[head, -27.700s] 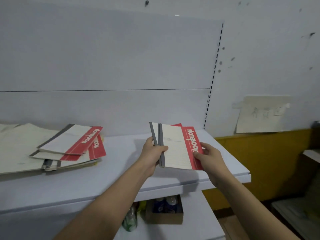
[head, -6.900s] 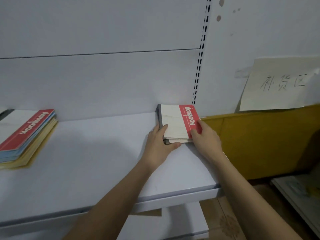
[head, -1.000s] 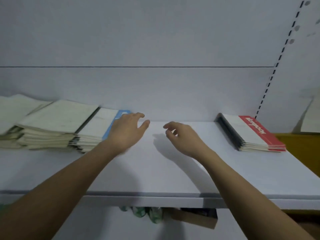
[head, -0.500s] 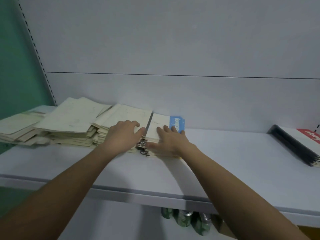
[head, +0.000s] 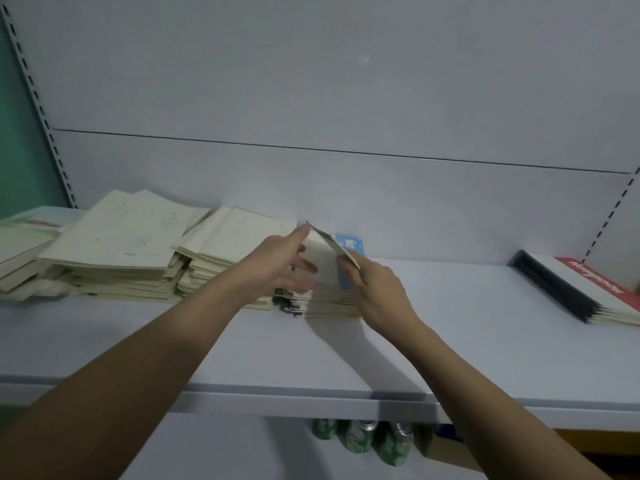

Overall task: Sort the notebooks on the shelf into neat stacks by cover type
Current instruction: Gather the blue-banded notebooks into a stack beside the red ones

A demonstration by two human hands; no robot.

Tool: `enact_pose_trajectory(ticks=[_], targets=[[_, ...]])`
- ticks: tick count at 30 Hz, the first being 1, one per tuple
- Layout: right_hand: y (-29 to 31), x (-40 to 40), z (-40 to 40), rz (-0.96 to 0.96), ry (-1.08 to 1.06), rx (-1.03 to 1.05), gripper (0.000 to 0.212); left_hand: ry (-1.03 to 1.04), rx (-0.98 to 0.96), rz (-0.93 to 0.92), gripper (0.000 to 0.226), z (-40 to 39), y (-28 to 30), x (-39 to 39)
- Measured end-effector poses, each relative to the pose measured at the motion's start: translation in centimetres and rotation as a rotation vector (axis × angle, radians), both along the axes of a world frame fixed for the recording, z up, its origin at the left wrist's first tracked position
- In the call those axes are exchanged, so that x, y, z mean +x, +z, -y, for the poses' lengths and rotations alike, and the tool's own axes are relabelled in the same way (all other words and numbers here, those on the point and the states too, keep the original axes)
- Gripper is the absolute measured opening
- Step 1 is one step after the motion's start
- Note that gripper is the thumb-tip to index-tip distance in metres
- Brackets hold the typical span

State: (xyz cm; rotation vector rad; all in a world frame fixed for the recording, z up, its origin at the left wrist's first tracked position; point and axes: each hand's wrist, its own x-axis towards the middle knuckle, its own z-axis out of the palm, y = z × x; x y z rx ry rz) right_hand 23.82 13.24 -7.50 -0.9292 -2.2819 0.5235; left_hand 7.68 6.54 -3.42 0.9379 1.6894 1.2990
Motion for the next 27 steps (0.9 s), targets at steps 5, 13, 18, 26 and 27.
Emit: enact_pose_trajectory(ticks=[5,13,18,26,27], targets=[[0.9,-0.4,1.5,0.059,0.242,0.096,0.041,-0.062,0.062,0.589,0.052,-0.5,0.8,-0.4],[-0.8,-1.5,-2.4,0.258,0.138,-0.089,0.102,0.228,0.125,0.324,0.037,1.2,1.4,-3.4],[-2.3,-4.0,-4.1,0.455,0.160,0.094,0.085,0.298,0.137,0.251,0.030,2.2,1.6,-4.5],[-1.2,-0.6,-2.6,0.420,0.108,0.175,0.043,0.332,0.105,0.242,0.024,3.2,1.1,-6.3],[-0.6,0.1,-2.6,0.351,0.111,0.078,0.037,0.335,0.104,0.238,0.025,3.3,1.2,-6.3]])
